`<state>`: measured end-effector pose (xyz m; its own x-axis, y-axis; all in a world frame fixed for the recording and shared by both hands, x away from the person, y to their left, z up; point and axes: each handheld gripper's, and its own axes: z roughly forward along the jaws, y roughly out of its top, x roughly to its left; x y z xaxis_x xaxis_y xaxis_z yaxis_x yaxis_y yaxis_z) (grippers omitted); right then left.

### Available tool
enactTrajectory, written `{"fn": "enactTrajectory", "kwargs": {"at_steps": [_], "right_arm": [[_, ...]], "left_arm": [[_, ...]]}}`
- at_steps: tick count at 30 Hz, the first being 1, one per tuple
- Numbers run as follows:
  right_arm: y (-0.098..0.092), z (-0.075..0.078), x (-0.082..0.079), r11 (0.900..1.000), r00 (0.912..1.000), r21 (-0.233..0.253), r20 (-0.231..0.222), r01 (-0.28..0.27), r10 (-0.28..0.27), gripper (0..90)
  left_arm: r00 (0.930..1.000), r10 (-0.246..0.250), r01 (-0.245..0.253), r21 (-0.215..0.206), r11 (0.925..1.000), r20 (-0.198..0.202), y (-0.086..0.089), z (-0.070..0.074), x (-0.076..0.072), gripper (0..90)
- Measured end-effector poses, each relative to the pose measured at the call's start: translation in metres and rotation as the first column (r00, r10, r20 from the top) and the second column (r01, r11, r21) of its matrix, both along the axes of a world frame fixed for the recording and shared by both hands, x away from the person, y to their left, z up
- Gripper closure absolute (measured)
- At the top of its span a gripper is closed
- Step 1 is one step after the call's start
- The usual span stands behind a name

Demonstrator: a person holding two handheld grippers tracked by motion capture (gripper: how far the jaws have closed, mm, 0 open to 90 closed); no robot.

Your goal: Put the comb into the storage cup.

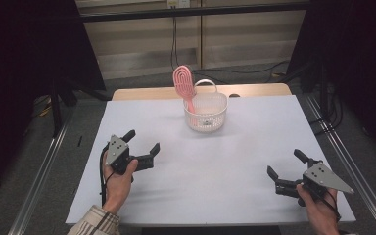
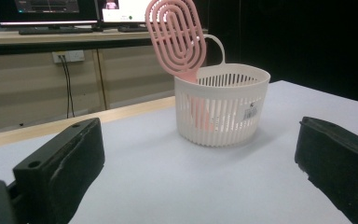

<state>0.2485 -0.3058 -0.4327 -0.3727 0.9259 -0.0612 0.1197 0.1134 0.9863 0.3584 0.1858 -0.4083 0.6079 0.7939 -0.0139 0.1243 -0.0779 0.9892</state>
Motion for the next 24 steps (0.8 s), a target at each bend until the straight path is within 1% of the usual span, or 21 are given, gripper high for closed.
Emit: {"fn": "enactTrajectory", "kwargs": {"at_steps": [2,3,4,6,8,9,10,11,12,13,14,17,18,20,21,22,23,24], "right_arm": [[0.0,0.0,0.0,1.0,1.0,0.0,0.001,0.0,0.0,0.0],[0.0,0.0,0.0,1.0,1.0,0.001,0.001,-0.001,0.001,0.0],[0.0,0.0,0.0,1.0,1.0,0.001,0.002,-0.002,0.002,0.0],[0.0,0.0,-0.001,1.0,1.0,0.001,0.002,-0.002,0.002,0.0],[-0.001,0.0,-0.001,1.0,1.0,0.004,0.001,0.001,-0.001,0.0],[-0.001,0.0,-0.001,1.0,1.0,0.004,0.001,0.001,-0.001,0.0],[-0.001,0.0,0.0,1.0,1.0,0.004,0.001,-0.001,0.001,0.0],[-0.001,0.0,-0.001,1.0,1.0,0.005,0.0,-0.002,0.002,0.0],[-0.001,0.001,-0.001,1.0,1.0,0.001,0.004,-0.001,0.001,0.0],[-0.001,0.001,0.0,1.0,1.0,0.002,0.005,-0.001,0.001,0.0],[-0.001,0.001,0.0,1.0,1.0,0.003,0.003,0.003,-0.003,0.0],[-0.002,0.001,0.0,1.0,1.0,0.007,0.003,0.008,-0.008,0.0],[-0.002,0.001,-0.001,1.0,1.0,0.005,0.004,0.008,-0.008,0.0],[-0.002,0.001,-0.001,1.0,0.9999,0.008,0.004,0.01,-0.01,0.0],[-0.002,0.001,-0.001,1.0,0.9999,0.009,0.003,0.01,-0.01,0.0],[-0.002,0.001,-0.001,1.0,1.0,0.008,0.002,0.009,-0.009,0.0],[-0.002,0.001,-0.001,1.0,0.9999,0.007,0.003,0.01,-0.01,0.0],[-0.002,0.001,-0.001,1.0,0.9999,0.008,0.002,0.01,-0.01,0.0]], "left_arm": [[0.9995,-0.006,0.005,-0.029,0.9996,-0.032,0.001,-0.002,-0.003,1.5],[0.9997,-0.004,0.004,-0.026,0.9996,-0.024,0.001,-0.002,-0.004,1.5],[0.9999,0.003,-0.003,-0.001,1.0,-0.011,0.002,-0.003,-0.006,1.6],[0.9998,-0.008,0.008,-0.02,0.9998,-0.019,0.002,-0.005,-0.008,1.5],[0.9999,-0.012,0.012,-0.01,0.9999,-0.006,0.003,-0.005,-0.011,1.6],[0.9997,-0.021,0.021,-0.02,0.9996,-0.011,0.003,-0.005,-0.013,1.6],[0.9995,-0.028,0.028,-0.013,0.9995,-0.016,0.004,-0.005,-0.014,1.6],[0.9996,-0.02,0.019,-0.015,0.9997,-0.018,0.004,-0.005,-0.017,1.6],[0.9997,-0.022,0.022,-0.009,0.9997,-0.011,0.005,-0.005,-0.019,1.6],[0.9995,-0.029,0.029,-0.002,0.9996,-0.015,0.006,-0.005,-0.021,1.6],[0.9994,-0.031,0.031,-0.004,0.9995,-0.014,0.007,-0.005,-0.022,1.6],[0.9997,-0.02,0.02,0.009,0.9998,-0.01,0.012,-0.005,-0.027,1.6],[0.9998,-0.016,0.016,0.004,0.9999,-0.01,0.013,-0.006,-0.028,1.6],[0.9998,-0.013,0.014,0.01,0.9999,-0.017,0.017,-0.008,-0.029,1.5],[0.9996,-0.008,0.008,0.005,1.0,-0.028,0.018,-0.009,-0.029,1.5],[0.9994,-0.004,0.005,0.011,0.9999,-0.034,0.02,-0.01,-0.029,1.6],[0.9992,0.007,-0.007,0.001,1.0,-0.04,0.022,-0.011,-0.03,1.6],[0.9992,0.013,-0.013,0.006,0.9999,-0.039,0.023,-0.012,-0.031,1.6]]}}
